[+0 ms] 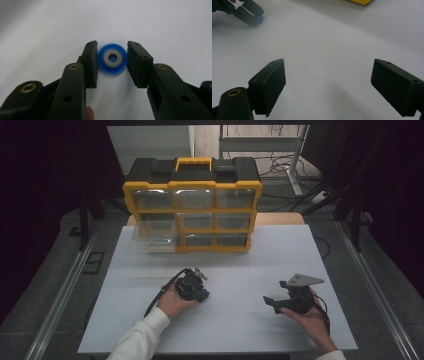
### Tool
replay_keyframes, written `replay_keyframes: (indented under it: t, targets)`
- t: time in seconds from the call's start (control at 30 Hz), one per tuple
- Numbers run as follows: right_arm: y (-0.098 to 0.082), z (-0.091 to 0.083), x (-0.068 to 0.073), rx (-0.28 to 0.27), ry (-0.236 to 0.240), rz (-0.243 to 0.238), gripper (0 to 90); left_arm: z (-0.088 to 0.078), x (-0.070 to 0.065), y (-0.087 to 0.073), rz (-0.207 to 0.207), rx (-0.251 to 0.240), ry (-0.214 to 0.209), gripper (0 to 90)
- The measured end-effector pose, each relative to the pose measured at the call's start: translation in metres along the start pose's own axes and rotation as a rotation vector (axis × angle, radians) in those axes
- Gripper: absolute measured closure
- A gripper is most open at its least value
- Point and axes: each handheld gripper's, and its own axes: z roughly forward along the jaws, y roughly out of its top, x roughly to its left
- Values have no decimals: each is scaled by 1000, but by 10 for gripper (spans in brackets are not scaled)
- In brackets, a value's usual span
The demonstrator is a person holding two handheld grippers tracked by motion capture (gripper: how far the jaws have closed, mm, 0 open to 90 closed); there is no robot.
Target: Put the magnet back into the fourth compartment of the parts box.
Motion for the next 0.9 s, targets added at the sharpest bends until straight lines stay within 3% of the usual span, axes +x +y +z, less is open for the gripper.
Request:
replay_keyframes:
  t: [0.2, 0.9]
  targets:
    - [0, -1, 0, -5, -9, 3, 130, -3, 0, -1, -3, -6, -10, 625]
    - [0, -1, 1, -2, -11, 1, 130, -41, 0, -17, -23, -98, -26, 626]
